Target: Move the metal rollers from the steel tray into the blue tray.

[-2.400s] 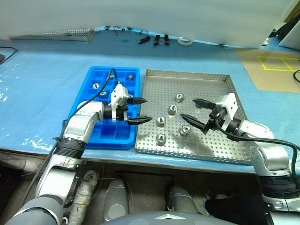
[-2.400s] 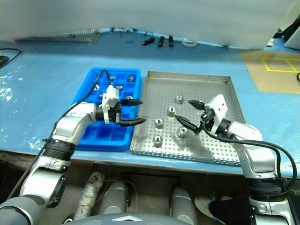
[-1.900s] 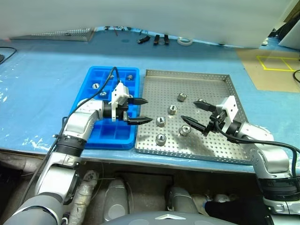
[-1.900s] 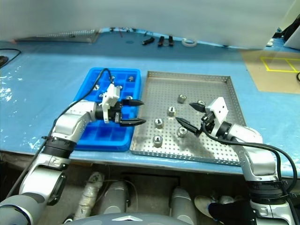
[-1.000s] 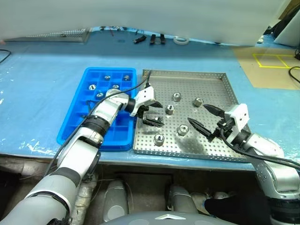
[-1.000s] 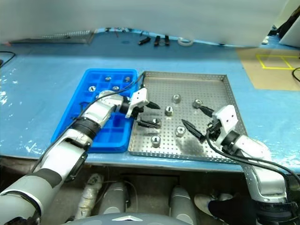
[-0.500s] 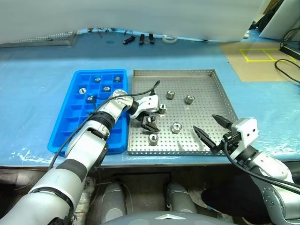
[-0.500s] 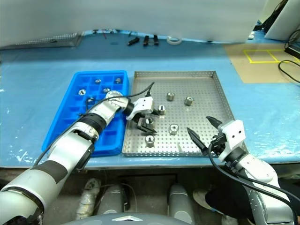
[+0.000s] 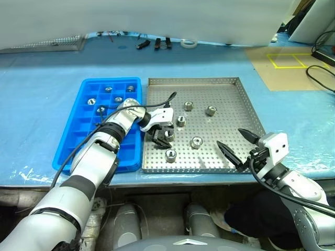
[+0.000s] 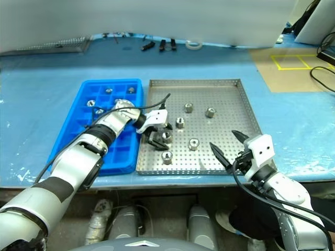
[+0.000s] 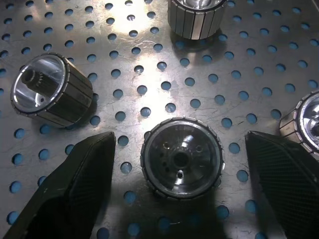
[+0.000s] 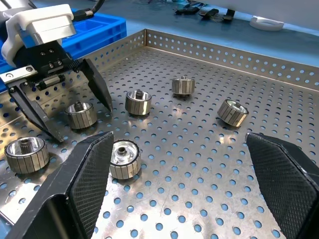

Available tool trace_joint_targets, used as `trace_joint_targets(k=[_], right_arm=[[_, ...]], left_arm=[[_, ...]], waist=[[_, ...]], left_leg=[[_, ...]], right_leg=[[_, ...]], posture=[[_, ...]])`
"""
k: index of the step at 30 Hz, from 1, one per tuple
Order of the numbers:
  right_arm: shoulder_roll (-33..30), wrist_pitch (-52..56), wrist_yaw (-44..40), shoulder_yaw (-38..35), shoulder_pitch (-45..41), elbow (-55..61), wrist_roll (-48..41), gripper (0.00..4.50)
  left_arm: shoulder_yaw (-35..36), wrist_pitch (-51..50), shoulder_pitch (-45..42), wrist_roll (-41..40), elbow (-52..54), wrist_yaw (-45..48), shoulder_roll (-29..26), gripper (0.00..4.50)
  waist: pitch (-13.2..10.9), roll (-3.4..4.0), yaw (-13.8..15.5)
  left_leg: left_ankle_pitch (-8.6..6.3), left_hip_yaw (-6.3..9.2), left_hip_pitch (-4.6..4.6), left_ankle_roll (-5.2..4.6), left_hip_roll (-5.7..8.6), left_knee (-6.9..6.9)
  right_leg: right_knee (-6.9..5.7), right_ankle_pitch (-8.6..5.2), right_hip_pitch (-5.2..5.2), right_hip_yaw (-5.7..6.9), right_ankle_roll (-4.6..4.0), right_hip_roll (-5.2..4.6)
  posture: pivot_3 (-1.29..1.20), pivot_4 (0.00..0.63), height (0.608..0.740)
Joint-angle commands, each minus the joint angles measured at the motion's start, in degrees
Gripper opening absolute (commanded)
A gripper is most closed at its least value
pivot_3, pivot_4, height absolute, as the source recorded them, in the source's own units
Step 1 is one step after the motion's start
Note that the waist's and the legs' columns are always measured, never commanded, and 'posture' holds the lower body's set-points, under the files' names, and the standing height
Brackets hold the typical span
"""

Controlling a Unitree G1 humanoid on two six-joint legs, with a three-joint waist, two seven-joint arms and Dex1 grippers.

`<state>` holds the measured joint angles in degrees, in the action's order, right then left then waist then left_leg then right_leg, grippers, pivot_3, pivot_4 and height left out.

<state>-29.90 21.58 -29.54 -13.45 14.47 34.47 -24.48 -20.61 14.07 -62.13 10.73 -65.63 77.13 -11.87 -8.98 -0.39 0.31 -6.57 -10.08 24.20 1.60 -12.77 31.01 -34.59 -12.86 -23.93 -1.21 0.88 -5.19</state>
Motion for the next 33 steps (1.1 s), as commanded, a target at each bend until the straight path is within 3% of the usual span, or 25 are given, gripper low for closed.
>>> trace_joint_targets(k=[1, 4, 5, 9, 14, 21, 28, 33], right_arm=[[-0.6, -1.0, -0.1, -1.5, -0.4, 1.2, 0.2, 4.5], [-0.7, -1.0, -0.4, -1.4, -0.7, 0.9, 0.5, 4.5], [-0.8, -1.0, -0.4, -1.3, -0.8, 0.7, 0.6, 4.5], [-0.9, -1.0, -0.8, -1.2, -1.5, 0.3, 0.9, 4.5], [-1.2, -0.8, -1.5, -0.8, -2.6, -0.3, 0.8, 4.5], [-2.7, 2.0, -4.2, 0.0, -7.5, 0.1, -2.7, 4.5], [-4.6, 2.3, -9.3, 4.2, -18.3, -6.8, -2.7, 4.5], [-2.7, 1.0, -15.5, 12.0, -29.8, -15.1, -1.6, 4.5]], left_arm=[[1.0, 1.5, 0.7, -0.7, 1.2, 1.8, -0.7, 3.62], [1.2, 1.1, 0.6, 0.0, 0.6, -1.3, -0.5, 2.65], [1.1, 1.6, 0.7, 0.0, 0.5, -1.3, -0.6, 2.65], [1.8, 1.8, 0.9, -0.9, 0.8, -0.9, -0.6, 1.68], [3.4, 0.9, 1.2, -2.5, 1.7, -0.4, -0.4, 1.69], [11.0, -6.1, 1.7, -11.7, 8.8, 4.1, -1.2, 1.69], [14.9, -19.3, 12.0, -18.8, 31.7, 2.7, -6.3, 1.69], [19.4, -30.8, 23.6, -22.4, 52.0, -7.1, -10.5, 1.69]], waist=[[0.0, 0.0, 0.0], [0.0, 0.0, 0.0], [0.0, -0.01, 0.0], [0.0, -0.01, 0.0], [0.0, -0.01, 0.0], [0.0, -0.03, 0.5], [0.0, -0.02, 0.9], [-0.1, 0.0, 2.4]], left_leg=[[0.0, 0.0, 0.0, 0.0, -0.01, 0.0], [0.0, 0.0, 0.01, 0.0, -0.01, -0.01], [0.0, -0.01, 0.01, 0.0, -0.01, -0.01], [0.0, -0.01, 0.01, 0.0, 0.0, -0.01], [0.0, -0.01, 0.01, 0.0, 0.0, -0.01], [0.0, -0.03, 0.01, 0.0, 0.0, -0.02], [0.01, -0.05, -0.08, 0.01, -0.05, -0.07], [0.05, -0.04, -0.04, 0.07, -0.11, -0.15]], right_leg=[[0.0, 0.0, -0.01, 0.0, 0.0, 0.0], [0.0, 0.0, -0.02, 0.0, 0.0, 0.0], [0.0, 0.0, -0.02, -0.01, 0.0, 0.0], [0.0, 0.0, -0.02, -0.01, 0.0, 0.0], [0.0, 0.0, -0.03, -0.02, 0.0, 0.0], [-0.03, 0.01, -0.06, -0.04, -0.01, 0.0], [-0.08, 0.0, -0.06, -0.09, -0.03, -0.01], [-0.13, 0.0, -0.11, 0.02, -0.05, 0.0]], posture=[[-0.44, 0.15, 0.74], [-0.43, 0.15, 0.74], [-0.43, 0.15, 0.74], [-0.42, 0.15, 0.74], [-0.41, 0.15, 0.74], [-0.35, 0.15, 0.74], [-0.17, 0.15, 0.74], [0.04, 0.15, 0.74]])
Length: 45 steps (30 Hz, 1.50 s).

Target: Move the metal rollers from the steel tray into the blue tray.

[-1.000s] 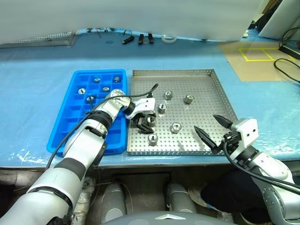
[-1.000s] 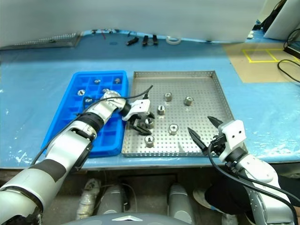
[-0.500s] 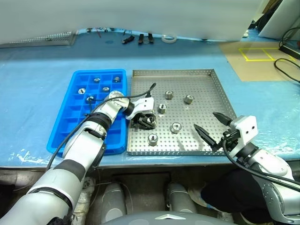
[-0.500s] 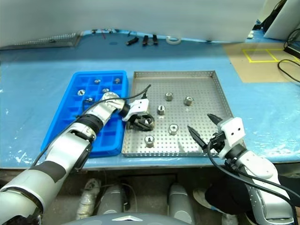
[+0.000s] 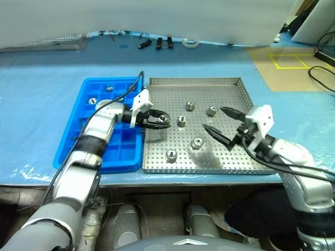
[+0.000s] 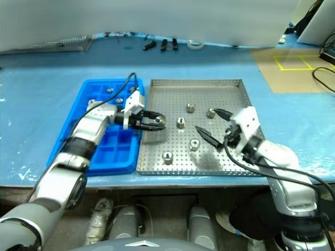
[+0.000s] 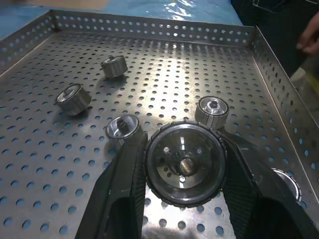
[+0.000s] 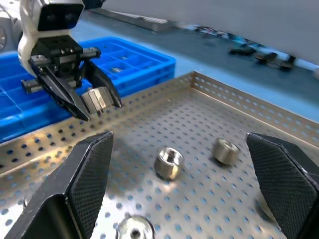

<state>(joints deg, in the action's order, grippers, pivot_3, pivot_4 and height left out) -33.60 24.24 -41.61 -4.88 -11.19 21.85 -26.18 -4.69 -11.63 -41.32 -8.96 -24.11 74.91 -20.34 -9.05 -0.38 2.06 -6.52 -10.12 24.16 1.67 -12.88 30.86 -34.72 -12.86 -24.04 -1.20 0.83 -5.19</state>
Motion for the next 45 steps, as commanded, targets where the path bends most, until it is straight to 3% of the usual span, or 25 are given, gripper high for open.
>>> trace_joint_targets(k=[1, 7, 14, 19, 25, 32, 38, 45], right_arm=[[1.5, -2.2, -4.7, 4.9, -6.1, -4.2, 0.4, 4.5], [6.6, -5.7, -12.0, 11.7, -17.1, -14.5, 1.9, 4.5], [11.7, -7.6, -16.2, 14.1, -24.0, -21.3, 2.4, 4.5], [13.7, -8.4, -17.4, 14.8, -25.9, -23.7, 3.3, 4.5], [13.8, -9.0, -18.2, 14.1, -26.6, -25.3, 4.3, 4.5], [13.2, -8.5, -17.0, 13.3, -25.5, -24.0, 5.0, 4.5], [11.7, -8.3, -15.8, 12.5, -23.8, -22.3, 5.1, 4.5], [11.2, -7.8, -14.6, 12.3, -23.3, -21.2, 4.8, 4.5]], left_arm=[[4.3, -6.9, 4.7, -3.4, 13.7, -6.8, -2.7, 1.69], [11.7, -11.1, 15.2, -3.3, 27.6, -22.6, -4.5, 1.69], [17.0, -13.6, 25.1, -3.8, 37.0, -35.6, -3.9, 1.69], [17.4, -11.0, 26.4, -1.8, 35.5, -43.5, -2.3, 1.69], [14.8, -6.9, 19.3, 1.3, 26.1, -49.5, -0.8, 1.69], [12.1, -4.5, 13.9, 3.0, 15.9, -51.8, -0.1, 1.69], [11.0, -4.7, 13.6, 2.7, 13.6, -51.1, -0.6, 1.69], [11.1, -3.0, 12.4, 3.8, 11.9, -52.0, -2.4, 3.87]], waist=[[0.0, 0.01, 1.0], [-0.1, 0.11, 4.6], [-0.1, 0.13, 8.1], [-0.1, 0.13, 10.9], [-0.1, 0.14, 13.1], [-0.1, 0.14, 13.1], [-0.1, 0.14, 12.9], [-0.1, 0.14, 12.3]], left_leg=[[0.01, 0.01, 0.01, 0.02, -0.04, -0.01], [0.02, 0.06, 0.15, 0.04, -0.03, -0.03], [0.05, 0.4, 0.76, 0.09, -0.05, 0.09], [0.09, 0.88, 1.09, 0.15, -0.06, 0.31], [0.24, 1.39, 1.06, 0.39, -0.03, 0.33], [0.35, 1.52, 1.08, 0.56, 0.02, 0.38], [0.42, 1.53, 1.08, 0.68, 0.0, 0.36], [0.42, 1.54, 1.03, 0.67, -0.02, 0.37]], right_leg=[[0.0, 0.0, 0.0, 0.04, 0.0, 0.0], [-0.01, -0.01, -0.04, 0.19, -0.01, -0.06], [-0.03, -0.02, -0.31, 0.6, -0.03, -0.05], [-0.09, -0.02, -0.28, 1.07, -0.03, -0.07], [-0.25, 0.04, -0.19, 1.15, -0.1, -0.02], [-0.36, 0.07, -0.2, 1.25, -0.05, 0.0], [-0.36, 0.09, -0.21, 1.27, -0.02, 0.02], [-0.49, 0.05, -0.23, 1.26, -0.09, 0.04]], posture=[[0.07, 0.15, 0.74], [0.29, 0.15, 0.74], [0.41, 0.15, 0.74], [0.43, 0.15, 0.74], [0.42, 0.15, 0.74], [0.4, 0.15, 0.74], [0.34, 0.15, 0.74], [0.33, 0.15, 0.74]])
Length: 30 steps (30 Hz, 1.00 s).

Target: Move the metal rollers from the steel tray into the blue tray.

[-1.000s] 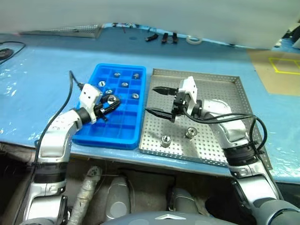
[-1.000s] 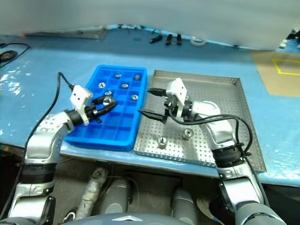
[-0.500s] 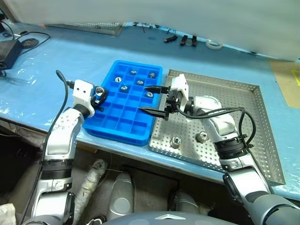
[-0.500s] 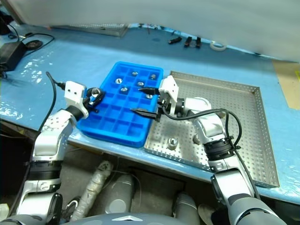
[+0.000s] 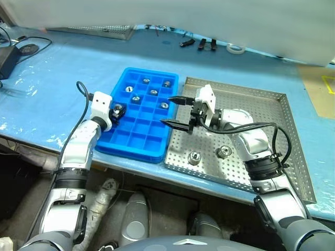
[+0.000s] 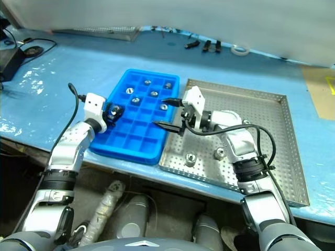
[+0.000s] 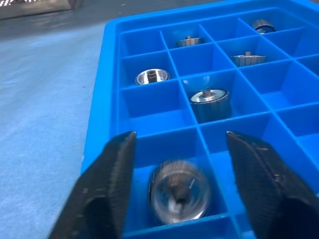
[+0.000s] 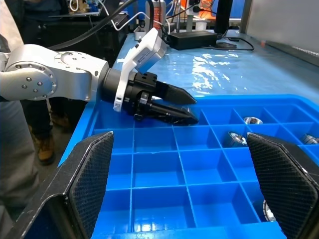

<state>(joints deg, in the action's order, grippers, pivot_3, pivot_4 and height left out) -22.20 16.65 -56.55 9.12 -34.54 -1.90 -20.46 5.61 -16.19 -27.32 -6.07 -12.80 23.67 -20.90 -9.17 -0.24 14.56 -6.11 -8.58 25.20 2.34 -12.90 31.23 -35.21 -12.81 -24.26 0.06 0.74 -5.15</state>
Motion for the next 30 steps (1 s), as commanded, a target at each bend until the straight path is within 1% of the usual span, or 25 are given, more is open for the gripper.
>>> trace_joint_targets(k=[1, 2, 5, 9, 14, 18, 19, 22, 24, 25, 27, 30], right_arm=[[-0.1, -0.2, 0.5, -1.7, 0.0, 2.6, -0.9, 4.5], [-0.1, -0.2, 0.7, -1.9, 0.1, 2.6, -0.9, 4.5], [-0.2, 0.0, 1.5, -2.5, 0.3, 2.9, -1.1, 4.5], [-1.3, 1.3, 2.4, -4.0, 1.5, 5.2, -1.7, 4.5], [-4.2, 4.1, 5.4, -7.3, 6.1, 11.0, -2.6, 4.5], [-7.8, 6.5, 9.3, -11.9, 16.1, 19.8, -2.7, 4.5], [-8.3, 6.8, 10.0, -12.4, 17.8, 21.4, -2.8, 4.5], [-9.7, 8.8, 12.7, -15.4, 25.0, 28.0, -3.8, 4.5], [-10.2, 9.6, 14.2, -16.6, 28.3, 31.3, -3.9, 4.5], [-10.5, 10.0, 15.0, -18.0, 31.6, 33.7, -4.1, 4.5], [-10.5, 10.6, 16.6, -19.9, 36.5, 37.4, -4.1, 4.5], [-10.3, 11.7, 18.5, -21.7, 44.0, 43.1, -4.6, 4.5]], left_arm=[[0.8, 1.6, -1.8, 0.6, 0.8, -0.4, -1.9, 4.17], [0.6, 1.6, -2.0, 0.2, 1.2, 0.2, -1.9, 4.48], [0.3, 2.0, -3.2, -0.4, 1.6, 0.8, -1.8, 4.48], [-1.2, 3.4, -6.6, -2.6, 0.7, 5.6, -0.9, 4.48], [-6.5, 2.7, -11.0, -5.8, -0.1, 17.3, 0.7, 4.48], [-14.4, 0.5, -14.4, -9.5, -1.6, 35.1, 1.4, 4.48], [-15.6, 0.1, -14.9, -9.8, -2.1, 38.0, 1.2, 4.48], [-20.7, 1.5, -16.7, -8.8, -5.7, 48.1, 0.8, 4.48], [-22.6, 3.4, -18.2, -7.4, -9.0, 51.4, 1.0, 4.48], [-23.8, 4.5, -19.2, -6.7, -10.9, 53.8, 1.3, 4.48], [-25.7, 6.1, -21.6, -5.6, -14.8, 57.7, 2.3, 4.48], [-28.4, 11.5, -24.7, -2.5, -21.5, 62.9, 3.1, 4.48]], waist=[[0.0, 0.0, -0.3], [0.0, 0.0, -0.5], [0.0, 0.0, -0.9], [0.0, 0.0, -0.9], [0.0, 0.0, -1.5], [0.0, 0.0, -3.0], [0.0, 0.0, -3.6], [0.0, 0.02, -6.3], [0.0, 0.05, -8.2], [0.0, 0.05, -9.0], [0.0, 0.06, -10.0], [0.0, 0.07, -11.3]], left_leg=[[0.0, 0.01, -0.01, 0.0, 0.0, 0.0], [0.01, 0.01, -0.02, 0.01, 0.0, 0.0], [0.01, 0.02, -0.01, 0.01, 0.02, 0.04], [0.01, 0.01, 0.02, 0.01, 0.04, 0.09], [0.03, -0.04, 0.02, 0.02, 0.09, 0.11], [0.13, -0.1, 0.01, 0.19, 0.1, 0.08], [0.13, -0.14, 0.0, 0.18, 0.09, 0.08], [0.13, -0.21, -0.08, 0.17, 0.09, 0.02], [0.13, -0.26, -0.16, 0.17, 0.07, -0.05], [0.13, -0.29, -0.21, 0.16, 0.06, -0.06], [0.07, -0.32, -0.22, 0.07, 0.07, -0.07], [-0.06, -0.44, -0.27, -0.14, 0.1, -0.05]], right_leg=[[-0.04, 0.0, -0.01, 0.0, 0.0, 0.0], [-0.09, 0.0, -0.02, 0.0, -0.01, 0.0], [-0.15, -0.01, -0.02, 0.0, -0.01, -0.02], [-0.16, 0.0, -0.02, 0.0, -0.01, -0.04], [-0.18, 0.0, -0.01, -0.03, -0.01, -0.07], [-0.17, 0.0, 0.01, -0.12, -0.01, -0.07], [-0.17, 0.0, 0.0, -0.17, 0.0, -0.06], [-0.15, 0.0, -0.02, -0.16, 0.0, -0.02], [-0.11, -0.01, -0.02, -0.22, -0.01, -0.01], [-0.07, -0.01, -0.02, -0.29, -0.01, 0.01], [-0.01, -0.01, 0.0, -0.31, -0.01, 0.01], [0.16, 0.0, 0.11, -0.36, 0.0, -0.01]], posture=[[0.32, 0.15, 0.74], [0.32, 0.15, 0.74], [0.3, 0.15, 0.74], [0.22, 0.15, 0.74], [0.1, 0.15, 0.74], [-0.05, 0.15, 0.74], [-0.07, 0.15, 0.74], [-0.18, 0.15, 0.74], [-0.24, 0.15, 0.74], [-0.26, 0.15, 0.74], [-0.33, 0.15, 0.74], [-0.42, 0.15, 0.74]])
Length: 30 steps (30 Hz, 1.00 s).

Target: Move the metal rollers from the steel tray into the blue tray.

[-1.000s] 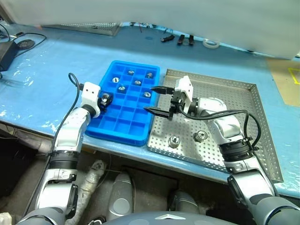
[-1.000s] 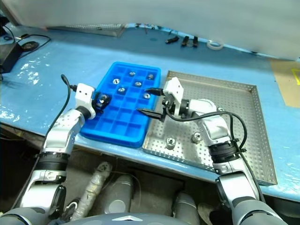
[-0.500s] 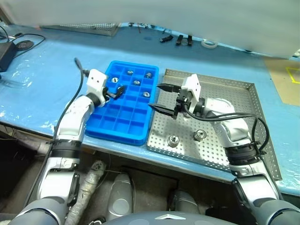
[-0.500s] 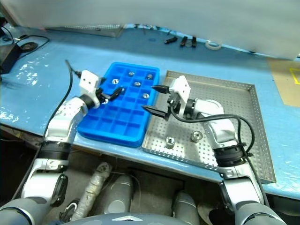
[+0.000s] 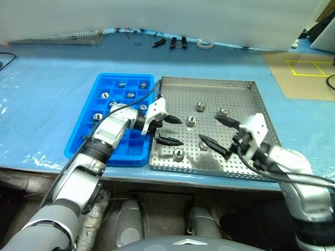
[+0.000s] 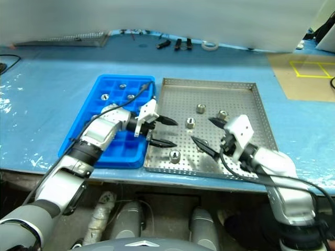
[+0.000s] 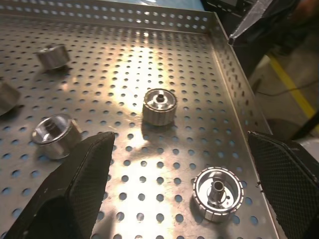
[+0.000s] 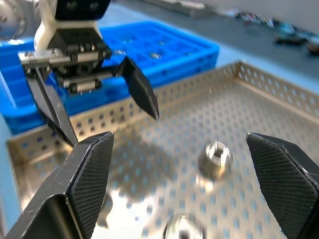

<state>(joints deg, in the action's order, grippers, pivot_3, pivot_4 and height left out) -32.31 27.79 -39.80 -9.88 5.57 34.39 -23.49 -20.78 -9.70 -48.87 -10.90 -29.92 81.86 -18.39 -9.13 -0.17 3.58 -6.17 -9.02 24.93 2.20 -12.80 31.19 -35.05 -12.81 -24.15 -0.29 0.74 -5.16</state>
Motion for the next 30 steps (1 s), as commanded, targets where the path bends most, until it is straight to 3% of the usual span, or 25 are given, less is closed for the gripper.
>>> trace_joint_targets(k=[1, 9, 14, 22, 30], right_arm=[[-0.1, 0.7, 2.2, -3.1, 6.4, 8.5, -1.5, 4.5], [1.1, -1.0, 4.8, -2.0, 14.9, 11.2, 0.0, 4.5], [1.5, -4.0, 4.4, -1.3, 17.0, 9.1, 1.3, 4.5], [3.2, -5.4, 7.3, 4.7, 16.2, 8.9, 5.3, 4.5], [1.7, -5.1, 6.0, 4.1, 13.6, 7.1, 4.0, 4.5]], left_arm=[[-2.5, 6.3, -4.2, 3.1, -6.8, 5.9, 1.1, 4.48], [-3.9, 16.8, -8.8, 9.0, -20.1, 10.2, 4.2, 4.48], [-6.9, 20.3, -9.4, 9.6, -23.1, 10.6, 4.0, 4.48], [-6.9, 20.9, -10.1, 8.5, -24.5, 10.6, 3.2, 4.48], [-2.9, 19.6, -10.3, 8.2, -25.0, 10.6, 3.1, 4.48]], waist=[[0.0, 0.0, -1.0], [0.0, -0.01, -3.3], [0.0, -0.04, -4.1], [0.0, -0.13, -5.3], [0.0, -0.13, -5.2]], left_leg=[[-0.05, -0.06, -0.03, -0.08, 0.0, 0.03], [-0.25, -0.47, -0.33, -0.39, -0.01, 0.01], [-0.35, -0.84, -0.53, -0.55, 0.04, 0.04], [-0.37, -1.08, -0.85, -0.58, 0.0, 0.02], [-0.48, -1.14, -0.81, -0.74, 0.09, 0.02]], right_leg=[[0.03, 0.0, 0.03, -0.04, 0.0, 0.0], [0.33, 0.01, 0.24, -0.36, 0.03, -0.01], [0.34, 0.0, 0.25, -0.73, 0.06, -0.06], [0.3, 0.02, 0.22, -1.12, 0.15, -0.01], [0.35, 0.04, 0.21, -1.2, 0.13, -0.02]], posture=[[-0.43, 0.15, 0.74], [-0.52, 0.15, 0.74], [-0.53, 0.15, 0.74], [-0.52, 0.15, 0.74], [-0.48, 0.15, 0.74]])
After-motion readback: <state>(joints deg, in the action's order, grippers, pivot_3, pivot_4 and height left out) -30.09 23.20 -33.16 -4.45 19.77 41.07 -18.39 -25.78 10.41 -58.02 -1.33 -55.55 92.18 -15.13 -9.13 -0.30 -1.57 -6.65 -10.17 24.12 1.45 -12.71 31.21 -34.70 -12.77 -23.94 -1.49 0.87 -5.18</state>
